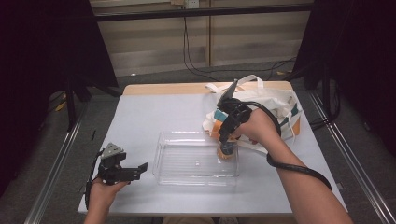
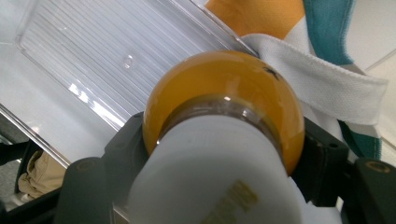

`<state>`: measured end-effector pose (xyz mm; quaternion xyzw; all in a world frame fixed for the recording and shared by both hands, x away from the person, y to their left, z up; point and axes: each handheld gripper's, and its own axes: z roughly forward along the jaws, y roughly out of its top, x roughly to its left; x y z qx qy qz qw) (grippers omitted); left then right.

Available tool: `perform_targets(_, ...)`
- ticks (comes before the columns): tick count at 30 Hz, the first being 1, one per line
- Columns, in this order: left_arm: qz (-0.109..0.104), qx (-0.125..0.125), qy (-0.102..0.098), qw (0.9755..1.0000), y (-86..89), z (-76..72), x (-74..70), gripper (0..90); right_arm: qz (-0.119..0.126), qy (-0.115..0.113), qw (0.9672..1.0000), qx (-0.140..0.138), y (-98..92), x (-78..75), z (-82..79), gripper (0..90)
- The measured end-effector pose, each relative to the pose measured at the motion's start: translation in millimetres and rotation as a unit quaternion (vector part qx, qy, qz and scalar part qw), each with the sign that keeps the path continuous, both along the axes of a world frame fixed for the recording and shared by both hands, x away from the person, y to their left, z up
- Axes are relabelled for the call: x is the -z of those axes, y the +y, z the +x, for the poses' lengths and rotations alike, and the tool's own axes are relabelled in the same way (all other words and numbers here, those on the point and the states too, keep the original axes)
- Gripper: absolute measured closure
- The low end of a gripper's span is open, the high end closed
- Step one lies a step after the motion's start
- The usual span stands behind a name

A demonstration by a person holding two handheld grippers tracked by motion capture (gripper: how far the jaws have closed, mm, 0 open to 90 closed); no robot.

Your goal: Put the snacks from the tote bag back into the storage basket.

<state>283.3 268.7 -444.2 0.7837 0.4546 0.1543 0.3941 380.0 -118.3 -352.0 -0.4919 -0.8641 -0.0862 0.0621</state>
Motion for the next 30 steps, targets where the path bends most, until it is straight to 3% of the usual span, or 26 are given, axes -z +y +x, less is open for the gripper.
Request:
perform_targets(20,0.001,0.000,-0.001,1.0000,0.1,-0.1,-0.3,2.9,0.002,-0.007,1.0000,-0.001,0.8,2.9,-1.9,29.8)
perform_targets(30,0.000,0.002,0.000,1.0000,-0.2,-0.2,-0.3,2.9,-0.011,-0.017,0.9997,-0.011,8.0,3.3,-4.0,29.7)
